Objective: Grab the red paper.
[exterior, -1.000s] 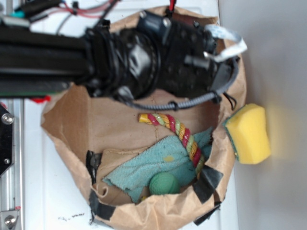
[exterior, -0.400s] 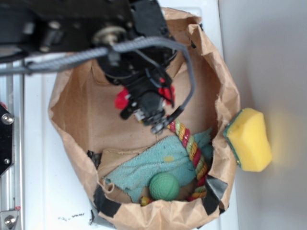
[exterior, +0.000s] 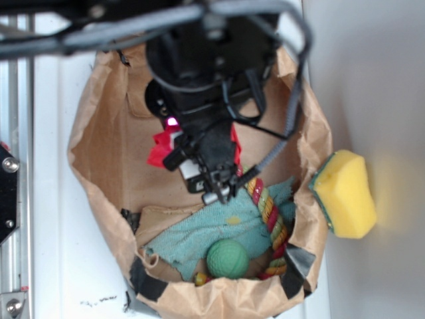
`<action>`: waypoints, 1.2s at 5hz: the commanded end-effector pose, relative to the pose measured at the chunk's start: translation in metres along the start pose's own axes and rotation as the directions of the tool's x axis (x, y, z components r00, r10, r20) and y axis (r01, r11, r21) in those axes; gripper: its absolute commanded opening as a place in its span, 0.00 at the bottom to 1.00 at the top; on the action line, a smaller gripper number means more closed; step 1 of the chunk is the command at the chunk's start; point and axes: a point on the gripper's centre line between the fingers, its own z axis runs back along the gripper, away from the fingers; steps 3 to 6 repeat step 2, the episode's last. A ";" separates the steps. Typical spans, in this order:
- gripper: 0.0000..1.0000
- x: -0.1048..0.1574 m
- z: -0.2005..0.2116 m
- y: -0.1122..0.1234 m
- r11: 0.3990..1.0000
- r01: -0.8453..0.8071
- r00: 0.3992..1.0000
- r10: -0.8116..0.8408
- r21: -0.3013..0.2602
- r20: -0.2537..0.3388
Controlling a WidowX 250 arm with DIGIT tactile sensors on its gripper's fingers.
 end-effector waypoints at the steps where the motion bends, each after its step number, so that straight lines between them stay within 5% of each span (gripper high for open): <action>1: 0.00 0.015 0.020 0.020 0.992 0.106 0.988 -0.113 0.065 0.102; 6: 0.00 0.015 0.019 0.020 0.992 0.096 0.985 -0.106 0.077 0.138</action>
